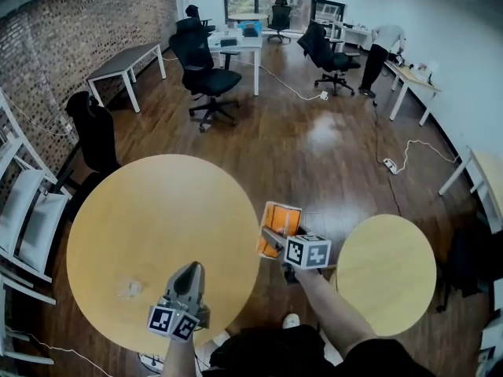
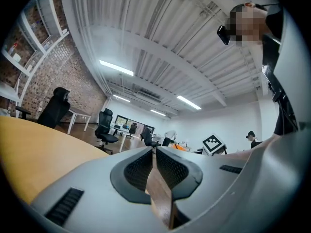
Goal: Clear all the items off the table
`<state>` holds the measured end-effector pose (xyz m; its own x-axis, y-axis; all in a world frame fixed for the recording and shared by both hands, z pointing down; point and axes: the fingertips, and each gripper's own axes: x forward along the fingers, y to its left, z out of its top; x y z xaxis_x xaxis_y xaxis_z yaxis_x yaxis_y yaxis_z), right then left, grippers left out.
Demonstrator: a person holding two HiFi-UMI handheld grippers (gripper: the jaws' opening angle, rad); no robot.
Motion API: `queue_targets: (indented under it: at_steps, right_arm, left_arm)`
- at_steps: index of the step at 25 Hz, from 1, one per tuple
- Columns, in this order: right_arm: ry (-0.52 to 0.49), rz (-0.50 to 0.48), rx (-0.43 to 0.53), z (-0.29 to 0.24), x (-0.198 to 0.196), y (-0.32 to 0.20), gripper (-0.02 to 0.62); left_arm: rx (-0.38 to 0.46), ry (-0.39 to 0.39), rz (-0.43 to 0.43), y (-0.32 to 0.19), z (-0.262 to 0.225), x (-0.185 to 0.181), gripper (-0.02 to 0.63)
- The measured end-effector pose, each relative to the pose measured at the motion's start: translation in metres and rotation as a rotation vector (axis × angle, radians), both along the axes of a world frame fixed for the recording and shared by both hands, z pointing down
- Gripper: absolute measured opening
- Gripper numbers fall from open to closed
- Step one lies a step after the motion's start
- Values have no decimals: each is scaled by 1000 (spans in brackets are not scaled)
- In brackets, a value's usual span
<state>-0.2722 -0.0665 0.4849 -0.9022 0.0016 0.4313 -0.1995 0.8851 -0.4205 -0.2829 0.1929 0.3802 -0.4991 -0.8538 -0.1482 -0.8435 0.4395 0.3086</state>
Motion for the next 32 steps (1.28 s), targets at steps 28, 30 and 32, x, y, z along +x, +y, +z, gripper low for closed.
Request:
queue_targets:
  at_steps: [28,30,32]
  right_arm:
    - [100,1125,78,34,539,-271,442]
    - [117,1169,85,29,553,-267,442]
    - [122,1185,73,29,558,-263,442]
  left_arm:
    - [15,-81,954,-408,-1,204,22]
    - [29,-70,995,-420,-3,212,23]
    - [33,-49,1025,-427,1,220,23]
